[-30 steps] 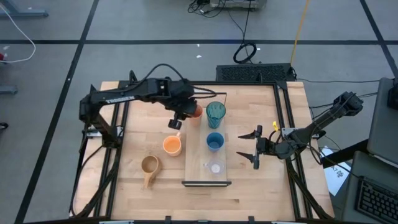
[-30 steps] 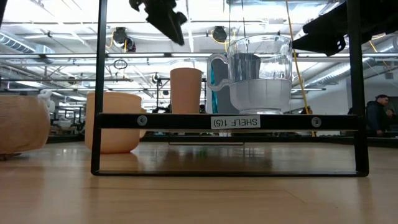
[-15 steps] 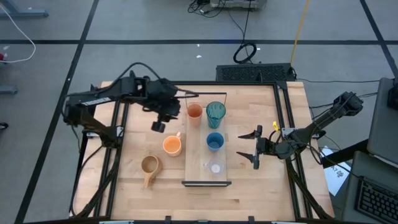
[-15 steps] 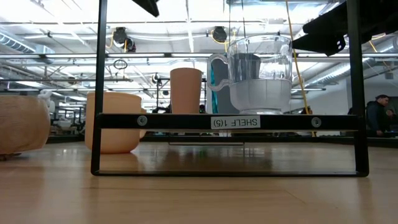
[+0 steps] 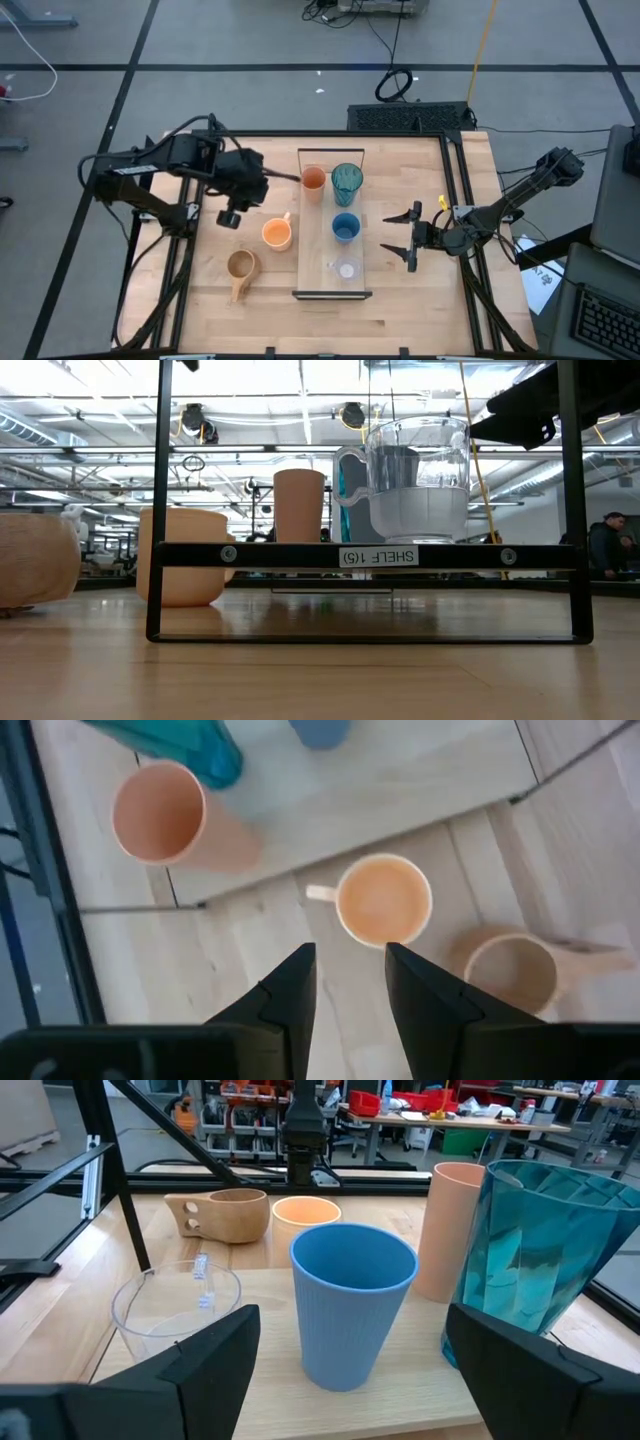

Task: Stack small to large cups/mugs on shelf
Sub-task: Put the light orange mug on the shelf

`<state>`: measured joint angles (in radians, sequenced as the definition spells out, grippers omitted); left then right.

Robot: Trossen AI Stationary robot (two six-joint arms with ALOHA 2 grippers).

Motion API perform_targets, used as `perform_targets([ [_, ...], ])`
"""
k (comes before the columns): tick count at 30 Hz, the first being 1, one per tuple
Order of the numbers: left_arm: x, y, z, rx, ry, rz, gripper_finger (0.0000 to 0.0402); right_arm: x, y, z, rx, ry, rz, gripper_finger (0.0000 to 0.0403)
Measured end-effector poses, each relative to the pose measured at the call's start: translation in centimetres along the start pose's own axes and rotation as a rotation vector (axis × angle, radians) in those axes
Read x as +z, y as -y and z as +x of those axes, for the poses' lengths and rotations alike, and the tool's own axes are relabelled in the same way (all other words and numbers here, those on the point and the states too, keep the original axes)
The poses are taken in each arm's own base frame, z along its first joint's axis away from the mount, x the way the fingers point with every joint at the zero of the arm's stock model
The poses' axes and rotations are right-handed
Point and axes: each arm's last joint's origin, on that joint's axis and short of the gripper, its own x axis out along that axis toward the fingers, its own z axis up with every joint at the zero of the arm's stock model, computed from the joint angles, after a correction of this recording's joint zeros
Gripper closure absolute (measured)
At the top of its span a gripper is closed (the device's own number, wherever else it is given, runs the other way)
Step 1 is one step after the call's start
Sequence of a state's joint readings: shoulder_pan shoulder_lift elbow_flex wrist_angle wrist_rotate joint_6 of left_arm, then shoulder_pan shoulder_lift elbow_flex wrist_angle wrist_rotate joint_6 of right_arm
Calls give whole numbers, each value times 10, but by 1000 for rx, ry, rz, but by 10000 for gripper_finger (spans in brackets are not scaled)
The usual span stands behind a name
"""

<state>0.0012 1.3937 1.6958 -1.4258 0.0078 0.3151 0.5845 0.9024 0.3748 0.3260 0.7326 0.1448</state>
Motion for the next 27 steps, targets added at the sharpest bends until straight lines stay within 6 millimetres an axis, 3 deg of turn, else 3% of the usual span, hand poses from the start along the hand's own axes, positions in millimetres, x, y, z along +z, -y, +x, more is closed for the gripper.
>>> perform_targets([
  [13,-8,32,-6,-57,-110,-71,277,0,0,0,0,-1,-1,92],
  [27,-2,55,-8,4,-83,13,277,0,0,0,0,-1,-1,92],
])
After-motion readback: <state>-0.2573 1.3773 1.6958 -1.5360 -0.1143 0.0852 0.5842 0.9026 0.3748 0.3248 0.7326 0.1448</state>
